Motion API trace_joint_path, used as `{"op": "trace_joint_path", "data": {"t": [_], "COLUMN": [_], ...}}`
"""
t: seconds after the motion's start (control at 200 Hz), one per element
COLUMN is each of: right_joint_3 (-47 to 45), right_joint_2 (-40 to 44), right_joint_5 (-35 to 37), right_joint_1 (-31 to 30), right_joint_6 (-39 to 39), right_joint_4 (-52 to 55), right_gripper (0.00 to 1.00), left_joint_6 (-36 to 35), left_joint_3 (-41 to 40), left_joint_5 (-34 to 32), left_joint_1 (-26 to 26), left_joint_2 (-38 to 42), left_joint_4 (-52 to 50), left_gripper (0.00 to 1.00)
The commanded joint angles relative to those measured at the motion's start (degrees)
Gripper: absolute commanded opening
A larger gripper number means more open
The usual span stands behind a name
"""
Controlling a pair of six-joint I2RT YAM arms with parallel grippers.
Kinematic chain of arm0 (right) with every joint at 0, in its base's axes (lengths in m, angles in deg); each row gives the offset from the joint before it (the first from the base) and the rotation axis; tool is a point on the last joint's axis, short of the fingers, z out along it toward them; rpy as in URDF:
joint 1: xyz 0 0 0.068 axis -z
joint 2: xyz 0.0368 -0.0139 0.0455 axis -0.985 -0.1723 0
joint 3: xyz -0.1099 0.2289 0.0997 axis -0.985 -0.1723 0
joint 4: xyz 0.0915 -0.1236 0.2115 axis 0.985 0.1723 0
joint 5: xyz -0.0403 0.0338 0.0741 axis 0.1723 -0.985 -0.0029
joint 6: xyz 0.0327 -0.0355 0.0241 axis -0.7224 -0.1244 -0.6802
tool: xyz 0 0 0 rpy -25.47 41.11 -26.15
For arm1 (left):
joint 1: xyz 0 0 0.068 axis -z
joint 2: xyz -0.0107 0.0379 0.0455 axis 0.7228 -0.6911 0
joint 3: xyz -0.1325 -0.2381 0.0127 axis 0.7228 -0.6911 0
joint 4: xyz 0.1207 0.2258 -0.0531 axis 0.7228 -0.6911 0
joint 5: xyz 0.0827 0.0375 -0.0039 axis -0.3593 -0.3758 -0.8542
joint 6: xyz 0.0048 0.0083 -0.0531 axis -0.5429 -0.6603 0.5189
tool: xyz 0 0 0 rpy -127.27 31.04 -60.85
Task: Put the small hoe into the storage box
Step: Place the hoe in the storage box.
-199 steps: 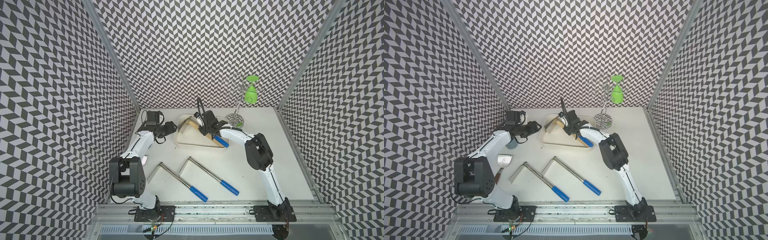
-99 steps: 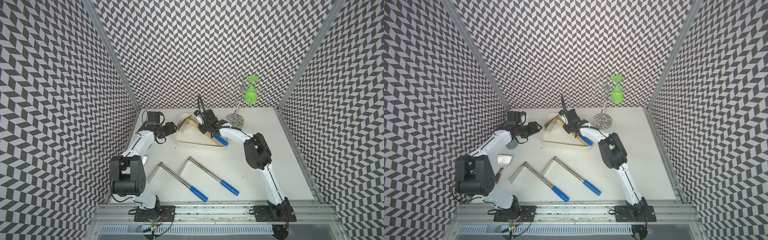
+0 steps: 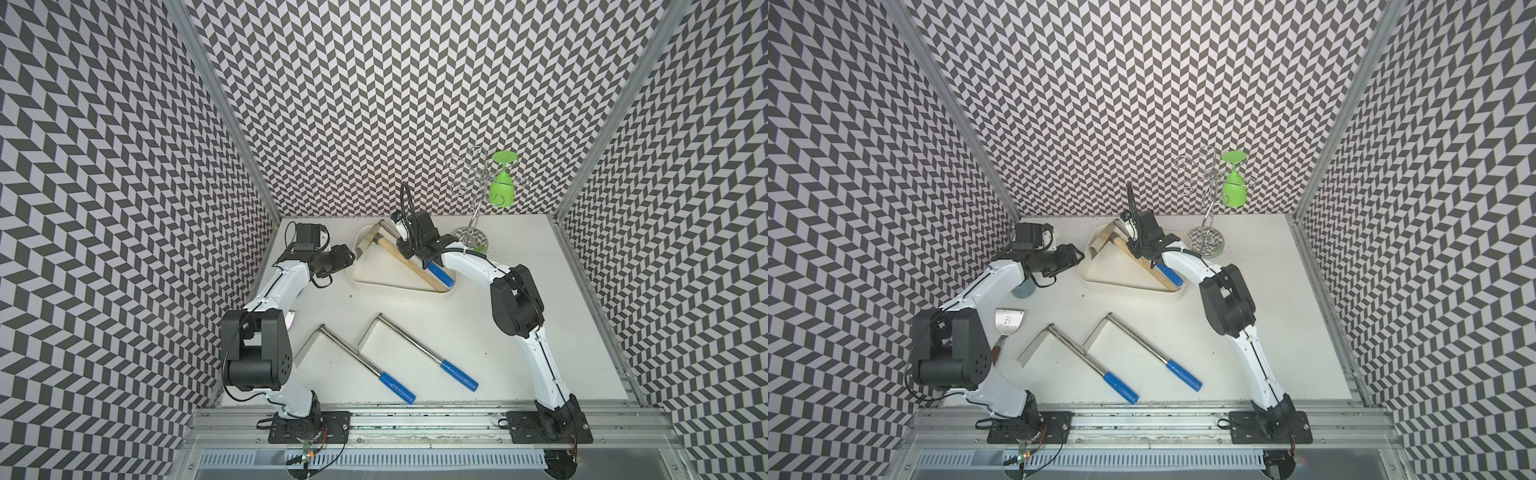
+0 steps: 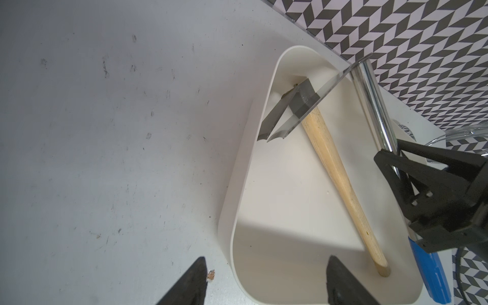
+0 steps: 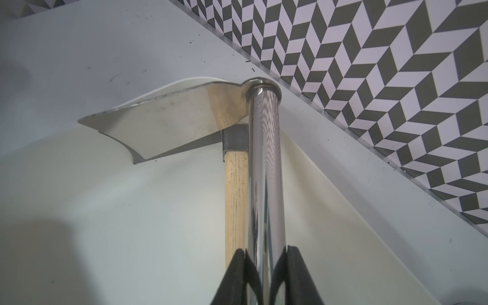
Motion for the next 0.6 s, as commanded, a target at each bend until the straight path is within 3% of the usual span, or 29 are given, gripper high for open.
{"op": "trace_joint_path", "data": {"t": [0.0, 0.596], "right_joint_3": [1.3, 1.4], "right_joint_2": [0.2, -1.1], "right_joint_5": [-2.6, -10.1], "right_joint_1": [-0.1, 0.6], "right_joint_6": [-0.1, -0.5], "right_joint_4": [-8.5, -15.4], "right_gripper": [0.00, 0.00], "left_joint_6": [0.1, 0.0], "left_joint_3": [0.6, 0.3], "left_joint_5": [-0.1, -0.2], "left_joint_1": [-0.3, -0.4], "left_joint_2": [0.4, 0.7], "left_joint_4": [0.3, 0.4], "left_gripper": [0.72, 0.72]}}
